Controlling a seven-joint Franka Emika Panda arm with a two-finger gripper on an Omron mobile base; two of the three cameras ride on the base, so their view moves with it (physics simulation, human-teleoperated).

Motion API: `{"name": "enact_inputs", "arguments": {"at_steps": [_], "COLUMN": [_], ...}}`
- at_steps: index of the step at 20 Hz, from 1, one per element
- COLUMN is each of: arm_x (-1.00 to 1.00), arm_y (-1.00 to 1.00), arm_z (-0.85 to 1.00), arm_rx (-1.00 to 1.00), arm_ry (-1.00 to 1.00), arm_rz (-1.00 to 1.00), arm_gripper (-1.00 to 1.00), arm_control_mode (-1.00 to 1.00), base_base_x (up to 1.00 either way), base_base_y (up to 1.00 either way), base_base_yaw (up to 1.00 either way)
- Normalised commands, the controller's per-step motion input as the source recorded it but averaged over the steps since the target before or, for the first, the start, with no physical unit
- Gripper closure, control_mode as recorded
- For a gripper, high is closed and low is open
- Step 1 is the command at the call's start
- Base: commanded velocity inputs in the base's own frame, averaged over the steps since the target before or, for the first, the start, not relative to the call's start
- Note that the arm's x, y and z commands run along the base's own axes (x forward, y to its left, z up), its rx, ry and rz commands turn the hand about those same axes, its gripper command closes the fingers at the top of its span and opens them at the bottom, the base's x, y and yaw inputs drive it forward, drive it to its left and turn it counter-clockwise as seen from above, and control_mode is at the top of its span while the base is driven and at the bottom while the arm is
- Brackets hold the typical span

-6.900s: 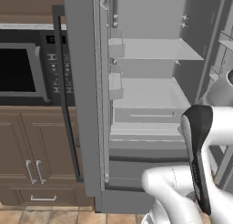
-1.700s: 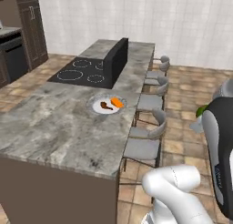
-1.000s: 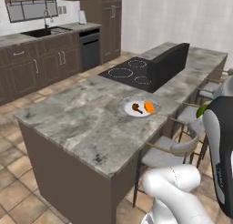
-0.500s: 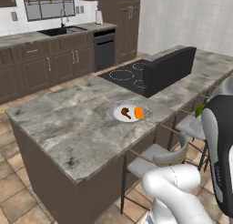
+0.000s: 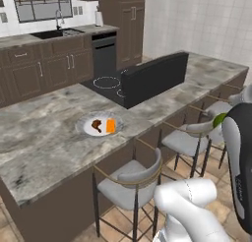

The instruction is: Take the cheese, chicken drumstick, and lime from the fridge and place them on the plate on the dining counter to create an appetizer plate.

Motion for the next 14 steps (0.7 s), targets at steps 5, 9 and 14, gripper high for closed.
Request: {"name": "enact_inputs", "arguments": {"at_steps": [5, 9, 14], "arm_x": [0.0, 0.0, 0.12], "arm_y": [0.0, 0.0, 0.13], "arm_z": [0.0, 0.0, -0.2], "arm_rx": [0.0, 0.0, 0.0], "arm_ry": [0.0, 0.0, 0.0], "arm_rz": [0.0, 0.0, 0.01], "arm_gripper": [1.0, 1.0, 1.0], "arm_control_mode": [1.0, 1.0, -1.0], "base_base_x": [0.5, 0.2, 0.03], "base_base_y": [0.0, 0.0, 0.01], "base_base_yaw": [0.01, 0.0, 0.0]}}
